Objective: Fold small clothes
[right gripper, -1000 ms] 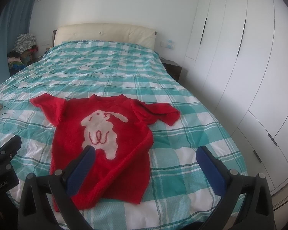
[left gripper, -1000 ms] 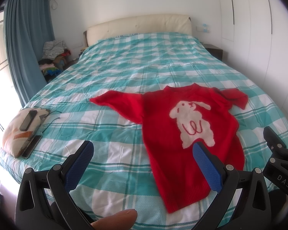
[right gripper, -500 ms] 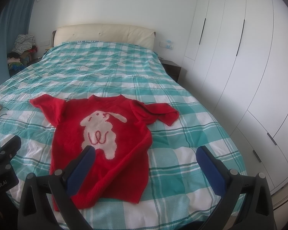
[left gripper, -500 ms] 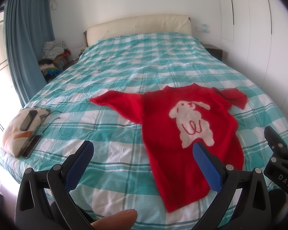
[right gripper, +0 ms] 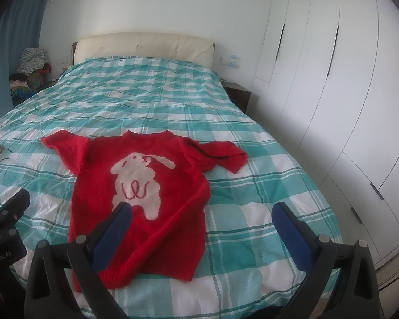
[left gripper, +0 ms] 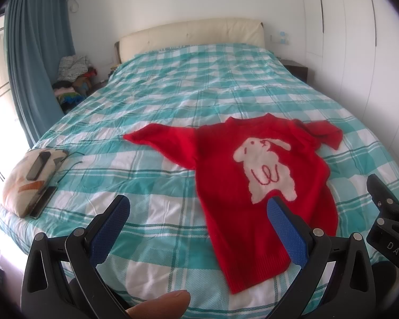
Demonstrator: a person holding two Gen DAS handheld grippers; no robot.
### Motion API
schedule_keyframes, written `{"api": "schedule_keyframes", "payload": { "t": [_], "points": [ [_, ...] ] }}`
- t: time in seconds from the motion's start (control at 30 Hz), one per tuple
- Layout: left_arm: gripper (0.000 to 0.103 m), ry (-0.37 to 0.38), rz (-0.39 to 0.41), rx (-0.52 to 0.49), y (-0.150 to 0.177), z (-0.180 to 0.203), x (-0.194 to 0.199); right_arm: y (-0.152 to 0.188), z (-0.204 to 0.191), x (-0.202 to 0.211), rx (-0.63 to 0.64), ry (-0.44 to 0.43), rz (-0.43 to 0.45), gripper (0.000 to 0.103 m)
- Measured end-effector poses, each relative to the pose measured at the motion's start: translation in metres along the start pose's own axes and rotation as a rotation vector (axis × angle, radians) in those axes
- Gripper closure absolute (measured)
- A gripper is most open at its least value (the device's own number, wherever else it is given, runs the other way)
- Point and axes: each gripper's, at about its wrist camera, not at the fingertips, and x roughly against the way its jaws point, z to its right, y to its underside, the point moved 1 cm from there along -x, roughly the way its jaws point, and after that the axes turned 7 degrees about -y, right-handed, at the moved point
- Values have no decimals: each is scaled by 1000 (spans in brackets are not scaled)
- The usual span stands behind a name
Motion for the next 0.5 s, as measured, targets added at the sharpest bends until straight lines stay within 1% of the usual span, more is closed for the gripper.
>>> {"api": "schedule_keyframes", "payload": {
  "t": [0.5],
  "points": [
    [0,0,-2,1,1,0,-1,2,-9,-5,5,-5,-9,0]
  ]
}}
